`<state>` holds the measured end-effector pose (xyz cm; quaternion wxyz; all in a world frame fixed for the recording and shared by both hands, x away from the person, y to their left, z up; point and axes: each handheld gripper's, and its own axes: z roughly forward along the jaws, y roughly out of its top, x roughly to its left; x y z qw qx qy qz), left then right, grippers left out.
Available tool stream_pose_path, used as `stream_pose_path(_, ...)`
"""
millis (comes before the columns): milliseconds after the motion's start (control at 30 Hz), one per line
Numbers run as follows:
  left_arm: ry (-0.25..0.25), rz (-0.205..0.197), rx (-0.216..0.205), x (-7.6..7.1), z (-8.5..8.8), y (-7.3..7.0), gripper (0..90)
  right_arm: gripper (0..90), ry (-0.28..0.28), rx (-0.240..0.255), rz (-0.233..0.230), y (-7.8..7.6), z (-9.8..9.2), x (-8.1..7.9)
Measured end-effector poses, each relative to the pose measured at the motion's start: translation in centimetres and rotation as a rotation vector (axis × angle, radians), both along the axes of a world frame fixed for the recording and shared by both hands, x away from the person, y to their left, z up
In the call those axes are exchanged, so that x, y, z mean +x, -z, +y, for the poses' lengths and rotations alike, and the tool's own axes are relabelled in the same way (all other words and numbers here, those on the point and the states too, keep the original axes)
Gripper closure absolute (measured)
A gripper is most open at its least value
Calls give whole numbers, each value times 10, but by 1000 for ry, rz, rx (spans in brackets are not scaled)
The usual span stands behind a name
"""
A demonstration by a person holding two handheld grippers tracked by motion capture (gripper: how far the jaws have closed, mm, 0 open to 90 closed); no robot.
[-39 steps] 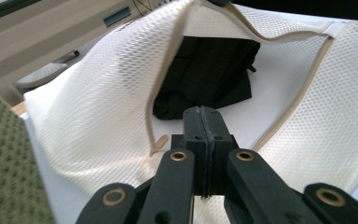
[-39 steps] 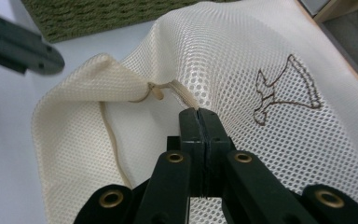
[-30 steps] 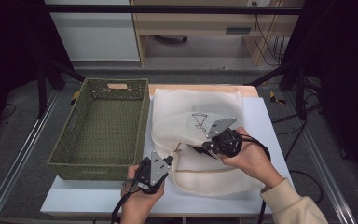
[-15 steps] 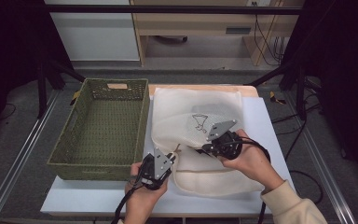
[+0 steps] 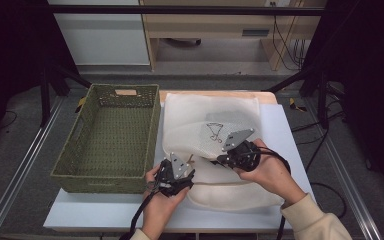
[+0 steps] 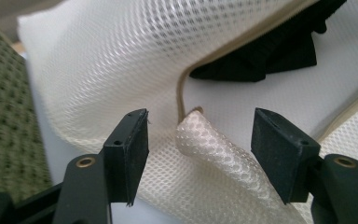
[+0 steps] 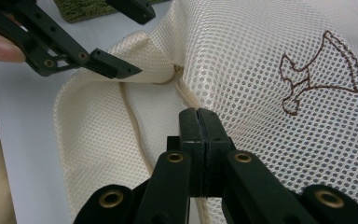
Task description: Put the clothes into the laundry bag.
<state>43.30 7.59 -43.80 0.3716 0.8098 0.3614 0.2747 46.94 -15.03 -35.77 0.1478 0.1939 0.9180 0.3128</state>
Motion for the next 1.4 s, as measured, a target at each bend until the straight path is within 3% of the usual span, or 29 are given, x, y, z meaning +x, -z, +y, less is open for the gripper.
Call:
stream_pose_path(67, 20, 15, -2, 1, 0, 2, 432, 900, -1, 1, 0, 0, 0, 0)
stream_pose_path(133, 34, 9, 2, -1, 0, 2, 635, 900, 2, 1, 1, 0, -1, 0)
stream_pose_path(233, 30, 2, -1, -3, 2, 2, 787, 900, 2, 6, 2, 1, -2, 0)
stream_pose_path(267, 28, 6, -17, -5, 5, 1, 803, 900, 2, 6, 1, 1, -2, 0)
stream_pose_path(367, 25, -10, -15, -10, 7, 0, 818, 900, 7, 4, -1, 1, -2, -1)
stream_pose_path(500, 28, -60, -27, -31, 18, -4, 816, 900, 3, 1, 3, 6, -2, -2)
stream_pose_path(633, 19, -63, -51, -46, 28, -6, 815, 900, 1, 0, 12, 13, -2, -3)
stream_pose_path(900, 1, -70, -59, -67, 48, -5, 805, 900, 2, -12, 22, 21, -1, -6)
stream_pose_path(967, -13, -71, -71, -70, 52, -7, 748, 900, -1, -14, 28, 23, 0, -8)
stream_pose_path(1100, -37, -95, -90, -78, 57, -16, 552, 900, -3, -21, 34, 30, 2, -10)
stream_pose_path(1400, -24, -111, -107, -78, 54, -27, 387, 900, -5, -35, 48, 45, 9, -11)
